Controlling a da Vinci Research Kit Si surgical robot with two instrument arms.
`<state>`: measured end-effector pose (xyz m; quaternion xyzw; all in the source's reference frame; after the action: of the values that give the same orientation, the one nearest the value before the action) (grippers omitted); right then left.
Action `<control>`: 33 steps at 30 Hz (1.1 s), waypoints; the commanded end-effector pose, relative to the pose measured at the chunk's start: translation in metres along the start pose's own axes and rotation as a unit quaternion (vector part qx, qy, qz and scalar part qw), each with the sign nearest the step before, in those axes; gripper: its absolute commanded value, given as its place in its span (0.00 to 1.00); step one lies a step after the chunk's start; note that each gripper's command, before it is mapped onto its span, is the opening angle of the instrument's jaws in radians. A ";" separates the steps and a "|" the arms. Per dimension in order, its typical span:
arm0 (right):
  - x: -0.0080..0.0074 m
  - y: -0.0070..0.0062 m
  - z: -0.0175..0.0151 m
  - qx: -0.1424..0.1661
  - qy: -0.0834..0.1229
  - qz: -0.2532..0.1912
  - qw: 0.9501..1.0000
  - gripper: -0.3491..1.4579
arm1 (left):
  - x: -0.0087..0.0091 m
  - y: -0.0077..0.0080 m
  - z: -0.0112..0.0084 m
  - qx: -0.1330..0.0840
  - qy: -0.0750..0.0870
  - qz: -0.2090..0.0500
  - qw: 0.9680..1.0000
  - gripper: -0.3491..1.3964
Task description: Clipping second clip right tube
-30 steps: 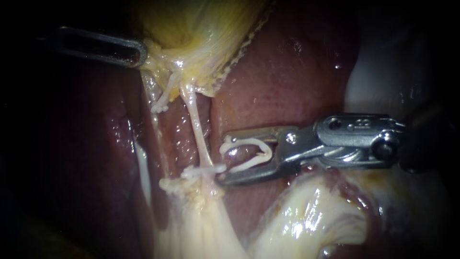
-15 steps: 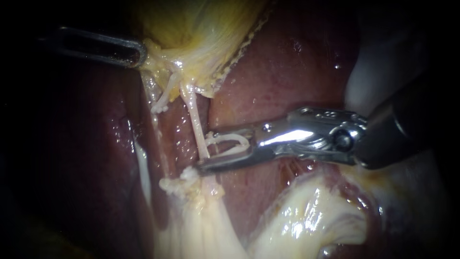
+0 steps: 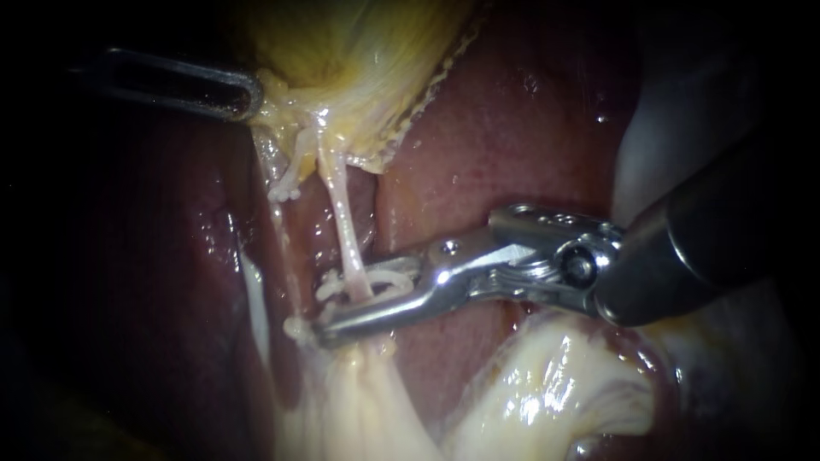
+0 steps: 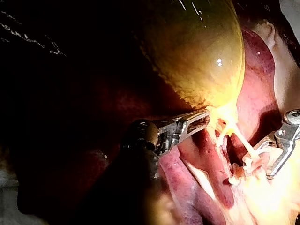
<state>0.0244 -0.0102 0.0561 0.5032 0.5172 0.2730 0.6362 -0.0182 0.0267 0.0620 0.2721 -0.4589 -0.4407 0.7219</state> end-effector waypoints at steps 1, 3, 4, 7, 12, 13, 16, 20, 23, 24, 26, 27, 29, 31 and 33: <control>0.0001 -0.0002 0.0000 0.000 0.002 0.000 1.000 0.44 | 0.0000 0.0000 0.0000 0.000 0.000 0.000 1.000 0.00; 0.0001 -0.0004 0.0000 -0.007 0.008 0.000 1.000 0.43 | 0.0000 0.0000 -0.0001 0.000 0.000 0.000 1.000 0.00; 0.0001 -0.0004 0.0001 -0.011 0.013 0.000 1.000 0.42 | 0.0000 0.0000 -0.0001 0.000 0.000 0.000 1.000 0.00; 0.0001 -0.0002 0.0000 -0.011 0.013 0.003 1.000 0.39 | 0.0000 0.0000 0.0000 0.000 0.000 0.000 1.000 0.00; 0.0002 0.0004 -0.0002 -0.013 0.015 0.015 1.000 0.29 | 0.0000 0.0000 0.0000 0.000 0.000 0.000 1.000 0.00; 0.0002 0.0005 -0.0003 -0.012 0.014 0.018 1.000 0.26 | 0.0000 0.0000 0.0000 0.000 0.000 0.000 1.000 0.00; 0.0002 0.0007 -0.0004 -0.006 0.009 0.024 1.000 0.12 | 0.0000 0.0000 0.0000 0.000 0.000 0.000 1.000 0.00; 0.0001 0.0007 -0.0004 -0.003 0.007 0.026 1.000 0.00 | 0.0000 0.0000 0.0000 0.000 0.000 0.000 1.000 0.00; 0.0001 0.0008 -0.0004 -0.001 0.006 0.026 1.000 0.00 | 0.0000 0.0000 0.0000 0.000 0.000 0.000 1.000 0.00; 0.0001 0.0008 -0.0005 -0.001 0.006 0.026 1.000 0.00 | 0.0000 0.0000 0.0000 0.000 0.000 0.000 1.000 0.00; 0.0002 0.0009 -0.0004 0.000 0.005 0.026 1.000 0.00 | 0.0000 0.0000 0.0000 0.000 0.000 0.000 1.000 0.00; 0.0002 0.0009 -0.0004 0.000 0.005 0.026 1.000 0.00 | 0.0000 0.0000 0.0000 0.000 0.000 0.000 1.000 0.00; 0.0002 0.0010 -0.0004 0.000 0.004 0.026 1.000 0.00 | 0.0000 0.0000 0.0000 0.000 0.000 0.000 1.000 0.00; 0.0002 0.0011 -0.0005 0.000 0.004 0.026 1.000 0.00 | 0.0000 0.0000 0.0000 0.000 0.000 0.000 1.000 0.00; 0.0002 0.0011 -0.0005 0.000 0.004 0.026 1.000 0.00 | 0.0000 0.0000 0.0000 0.000 0.000 0.000 1.000 0.00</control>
<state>0.0242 -0.0094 0.0572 0.5153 0.5068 0.2916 0.6266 -0.0182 0.0267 0.0620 0.2721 -0.4589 -0.4407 0.7219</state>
